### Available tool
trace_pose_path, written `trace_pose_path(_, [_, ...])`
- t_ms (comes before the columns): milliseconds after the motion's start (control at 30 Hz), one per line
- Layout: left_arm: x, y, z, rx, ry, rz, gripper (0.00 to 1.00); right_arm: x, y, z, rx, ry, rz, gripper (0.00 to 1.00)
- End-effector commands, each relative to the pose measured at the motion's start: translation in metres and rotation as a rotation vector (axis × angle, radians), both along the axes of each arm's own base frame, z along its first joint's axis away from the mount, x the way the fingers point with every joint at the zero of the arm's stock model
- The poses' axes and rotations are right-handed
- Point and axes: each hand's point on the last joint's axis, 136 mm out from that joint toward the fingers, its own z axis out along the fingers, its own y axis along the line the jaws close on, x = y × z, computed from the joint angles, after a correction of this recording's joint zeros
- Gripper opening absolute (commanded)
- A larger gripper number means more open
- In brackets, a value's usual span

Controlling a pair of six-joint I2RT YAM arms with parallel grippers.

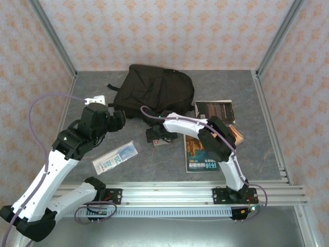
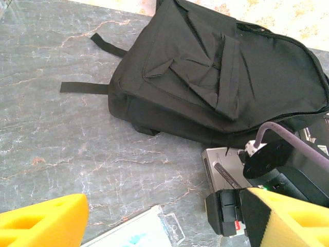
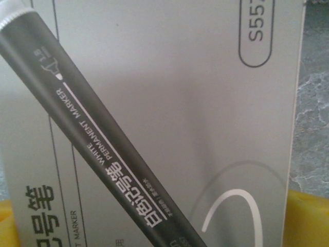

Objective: Pack the student bag

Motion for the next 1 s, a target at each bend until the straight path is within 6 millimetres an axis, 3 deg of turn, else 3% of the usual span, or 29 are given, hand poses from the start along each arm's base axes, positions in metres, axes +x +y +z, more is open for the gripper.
trace_pose_path(0, [0.004, 0.0, -0.005, 0.01, 0.001, 0.0, 0.8, 0.0, -0.009, -0.001, -0.04, -0.027, -0.002, 0.96])
trace_pose_path(167, [0.008, -0.007, -0.014, -0.016, 0.046, -0.012, 0.8, -0.006, -0.01, 0.031, 0.021, -0.071, 0.006, 0.94])
trace_pose_path(333, [0.01, -0.029, -0.03, -0.123, 0.13, -0.049, 0.8, -0.021, -0.009, 0.065, 0.126, -0.099, 0.032, 0.91])
trace_pose_path(500, [0.016, -0.052, -0.057, -0.273, 0.223, -0.027, 0.8, -0.03, -0.017, 0.082, 0.194, -0.141, 0.046, 0.87])
trace_pose_path(700, [0.025, -0.054, -0.068, -0.272, 0.247, -0.004, 0.8, -0.023, -0.02, 0.072, 0.104, -0.145, 0.088, 1.0])
trace_pose_path(967, [0.021, -0.038, -0.058, -0.206, 0.213, 0.007, 0.81, -0.012, -0.002, 0.04, 0.039, -0.085, 0.122, 0.99])
